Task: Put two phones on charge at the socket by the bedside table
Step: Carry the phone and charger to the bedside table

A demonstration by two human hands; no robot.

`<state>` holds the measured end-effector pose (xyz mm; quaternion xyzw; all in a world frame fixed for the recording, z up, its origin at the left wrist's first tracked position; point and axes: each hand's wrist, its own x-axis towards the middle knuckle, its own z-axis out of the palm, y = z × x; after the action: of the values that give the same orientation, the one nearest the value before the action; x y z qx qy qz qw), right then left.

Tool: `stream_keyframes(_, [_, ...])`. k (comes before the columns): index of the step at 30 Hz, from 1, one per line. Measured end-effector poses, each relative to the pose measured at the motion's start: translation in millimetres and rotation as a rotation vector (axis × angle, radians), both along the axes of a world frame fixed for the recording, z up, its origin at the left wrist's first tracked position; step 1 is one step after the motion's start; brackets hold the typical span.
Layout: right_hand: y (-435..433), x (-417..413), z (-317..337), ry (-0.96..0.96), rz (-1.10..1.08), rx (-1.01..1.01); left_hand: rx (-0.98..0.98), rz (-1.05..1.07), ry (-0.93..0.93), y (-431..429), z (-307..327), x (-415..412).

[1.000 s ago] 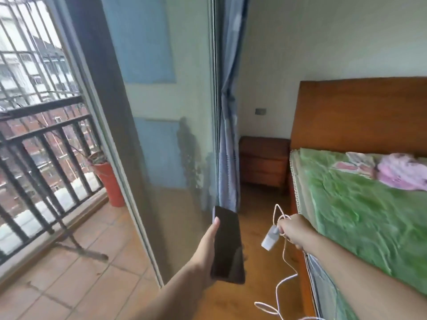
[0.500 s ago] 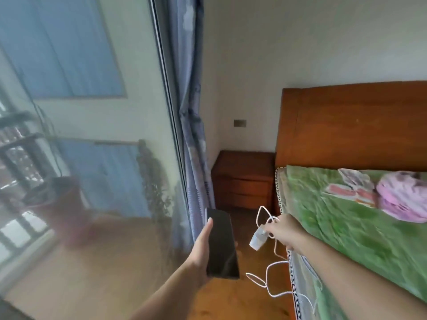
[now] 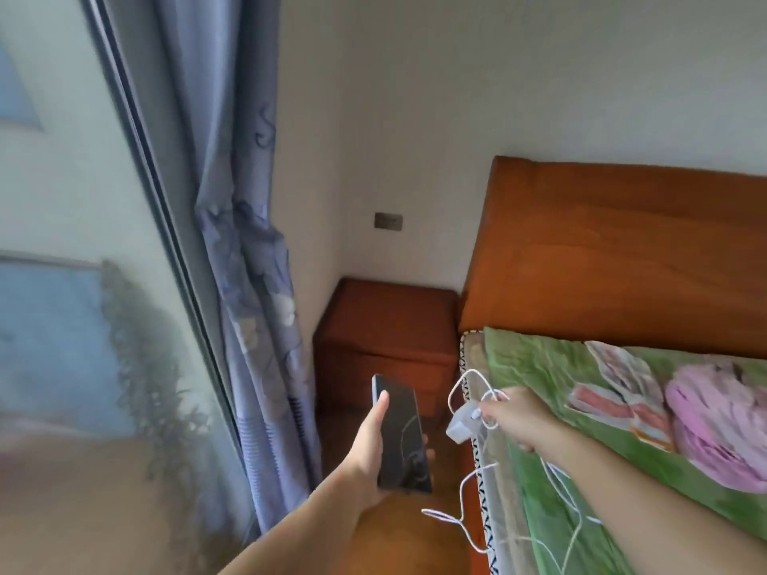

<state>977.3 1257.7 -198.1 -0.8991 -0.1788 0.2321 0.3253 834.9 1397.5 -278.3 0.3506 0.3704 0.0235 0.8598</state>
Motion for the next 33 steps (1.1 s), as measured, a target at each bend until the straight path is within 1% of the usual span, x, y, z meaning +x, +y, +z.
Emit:
stream_keyframes(4, [64, 67, 10, -0.013, -0.072, 0.041, -0.027, 0.008, -0.015, 69, 7, 67])
stream_keyframes(9, [141, 153, 31, -0.07, -0.119, 0.212, -0.017, 0.03, -0.044, 148, 12, 145])
stream_keyframes(15, [241, 263, 38, -0.021, -0.165, 0.397, -0.026, 0.092, -0.09, 229, 10, 232])
stream_keyframes(19, [312, 344, 19, 0.046, -0.131, 0.457, -0.024, 0.197, -0.124, 281, -4, 299])
stream_keyframes(21, [342, 378, 2, 0.121, -0.097, 0.46, -0.059, 0.248, -0.085, 302, -12, 330])
stream_keyframes(23, [366, 409, -14, 0.148, -0.084, 0.458, -0.054, 0.242, -0.045, 323, -22, 359])
stream_keyframes(27, [412, 467, -48, 0.206, -0.087, 0.368, -0.068, 0.278, -0.014, 361, -37, 403])
stream_keyframes(30, [435, 497, -77, 0.309, -0.108, 0.271, -0.118, 0.287, -0.006, 386, -51, 421])
stream_keyframes(33, [453, 521, -100, 0.451, -0.126, 0.266, -0.148, 0.28, -0.003, 412, -64, 442])
